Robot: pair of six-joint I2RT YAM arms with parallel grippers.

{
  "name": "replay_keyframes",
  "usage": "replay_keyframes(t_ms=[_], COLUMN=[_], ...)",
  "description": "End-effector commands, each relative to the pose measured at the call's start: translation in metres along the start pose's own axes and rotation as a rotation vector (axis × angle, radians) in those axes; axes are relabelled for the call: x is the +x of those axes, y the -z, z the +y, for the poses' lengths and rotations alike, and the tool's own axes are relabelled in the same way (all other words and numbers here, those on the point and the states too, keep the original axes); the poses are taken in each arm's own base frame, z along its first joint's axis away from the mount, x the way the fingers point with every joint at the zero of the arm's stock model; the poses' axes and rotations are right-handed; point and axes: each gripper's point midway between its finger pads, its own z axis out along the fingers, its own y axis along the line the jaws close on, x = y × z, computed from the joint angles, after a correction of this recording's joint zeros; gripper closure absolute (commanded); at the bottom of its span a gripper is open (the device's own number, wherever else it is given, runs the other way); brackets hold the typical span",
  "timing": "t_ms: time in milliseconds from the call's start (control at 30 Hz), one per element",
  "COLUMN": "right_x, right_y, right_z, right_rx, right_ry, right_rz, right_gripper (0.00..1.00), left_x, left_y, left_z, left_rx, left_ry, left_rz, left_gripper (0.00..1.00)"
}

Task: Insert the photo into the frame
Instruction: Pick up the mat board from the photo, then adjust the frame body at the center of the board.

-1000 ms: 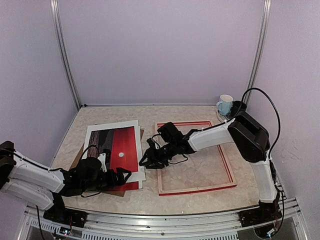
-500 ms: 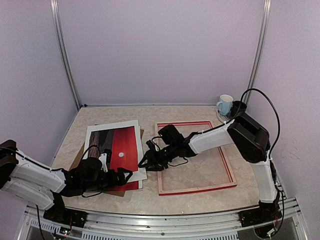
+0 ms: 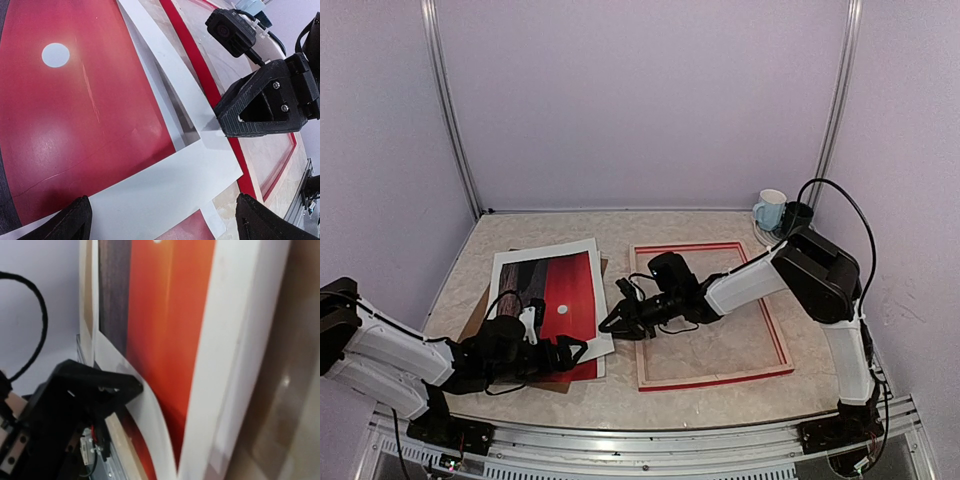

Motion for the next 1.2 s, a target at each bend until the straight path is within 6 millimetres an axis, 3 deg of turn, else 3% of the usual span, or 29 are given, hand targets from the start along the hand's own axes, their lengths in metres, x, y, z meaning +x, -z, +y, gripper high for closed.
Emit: replay_keyframes(t_ms=[0, 67, 200, 400, 533, 667, 833, 1000, 1167], right_x=[-0.001, -0.001, 0.000, 0.002, 0.004, 0.008, 0.020, 0.029, 0.041], right_y=[-0.003, -0.005, -0.005, 0.002, 0.015, 0.035, 0.065, 0.102, 0.144], right_z=[0.001, 0.000, -0.003, 0.006, 0.018, 0.032, 0.026, 0.018, -0.003], right_rx=[-0.028, -0.024, -0.008, 0.010, -0.002, -0.019, -0.020, -0.006, 0.058], right_ry=[0.009, 0.006, -0.001, 0.021, 0.043, 0.066, 0.057, 0.052, 0.042], right_rz=[0.000, 0.010, 0.020, 0.019, 0.005, -0.024, -0.056, -0.100, -0.137], right_gripper=[0.77, 0.81, 1.00, 1.00, 1.00, 1.00, 1.00, 1.00, 1.00], left_x=[0.018, 0.018, 0.018, 0.010, -0.011, -0.036, -0.057, -0.053, -0.046], left_y=[0.001, 0.001, 0.002, 0.005, 0.017, 0.035, 0.056, 0.055, 0.047], left_z=[0.009, 0.008, 0.008, 0.003, -0.011, -0.023, -0.030, -0.028, -0.029], left_rx=[-0.018, -0.018, -0.018, -0.014, 0.004, 0.019, 0.042, 0.047, 0.052], left_ry=[0.003, 0.004, 0.006, 0.002, -0.013, -0.035, -0.033, -0.025, -0.024], left_rz=[0.061, 0.060, 0.058, 0.039, -0.013, -0.088, -0.171, -0.160, -0.132], left_gripper=[0.01, 0.01, 0.01, 0.01, 0.01, 0.01, 0.01, 0.01, 0.01])
